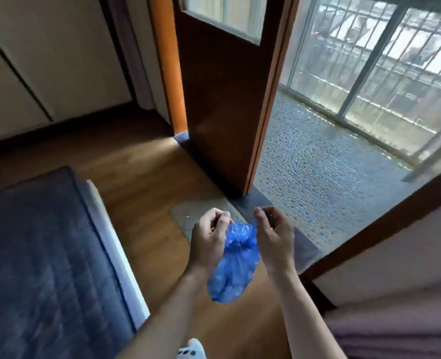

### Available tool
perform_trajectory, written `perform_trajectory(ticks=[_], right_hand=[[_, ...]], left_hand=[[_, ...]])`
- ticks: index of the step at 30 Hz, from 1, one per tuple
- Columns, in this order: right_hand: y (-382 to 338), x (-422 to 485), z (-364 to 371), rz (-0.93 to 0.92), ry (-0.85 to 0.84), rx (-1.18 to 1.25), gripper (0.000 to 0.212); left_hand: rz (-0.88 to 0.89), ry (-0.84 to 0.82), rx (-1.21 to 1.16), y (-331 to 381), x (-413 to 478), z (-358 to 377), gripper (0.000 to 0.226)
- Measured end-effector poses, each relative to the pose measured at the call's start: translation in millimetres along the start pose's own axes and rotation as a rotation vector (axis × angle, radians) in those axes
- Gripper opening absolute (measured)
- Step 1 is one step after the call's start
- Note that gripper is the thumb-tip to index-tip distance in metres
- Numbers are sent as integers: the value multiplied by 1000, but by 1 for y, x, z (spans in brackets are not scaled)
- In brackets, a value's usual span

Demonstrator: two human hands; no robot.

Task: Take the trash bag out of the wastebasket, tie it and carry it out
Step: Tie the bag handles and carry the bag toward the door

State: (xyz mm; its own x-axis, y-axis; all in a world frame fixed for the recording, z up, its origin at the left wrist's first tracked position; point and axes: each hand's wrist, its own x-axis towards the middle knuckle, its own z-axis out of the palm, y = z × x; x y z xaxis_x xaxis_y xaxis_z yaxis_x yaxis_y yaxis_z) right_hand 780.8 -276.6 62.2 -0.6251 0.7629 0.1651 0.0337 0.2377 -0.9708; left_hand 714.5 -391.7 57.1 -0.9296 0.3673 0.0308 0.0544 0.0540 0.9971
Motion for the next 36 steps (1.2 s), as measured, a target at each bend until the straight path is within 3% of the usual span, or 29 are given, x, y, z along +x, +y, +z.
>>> perform_trajectory(ticks=[15,25,36], right_hand=[[-21,15,221,24,-391,59,26],[-28,53,340,30,-624,129,27],[-46,189,490,21,-803,139,26]], left_hand=[[-14,479,-69,-23,79,-215,28],[-23,670,-60,-45,145,-284,26],[-81,772,-19,-43,314,-329,25]])
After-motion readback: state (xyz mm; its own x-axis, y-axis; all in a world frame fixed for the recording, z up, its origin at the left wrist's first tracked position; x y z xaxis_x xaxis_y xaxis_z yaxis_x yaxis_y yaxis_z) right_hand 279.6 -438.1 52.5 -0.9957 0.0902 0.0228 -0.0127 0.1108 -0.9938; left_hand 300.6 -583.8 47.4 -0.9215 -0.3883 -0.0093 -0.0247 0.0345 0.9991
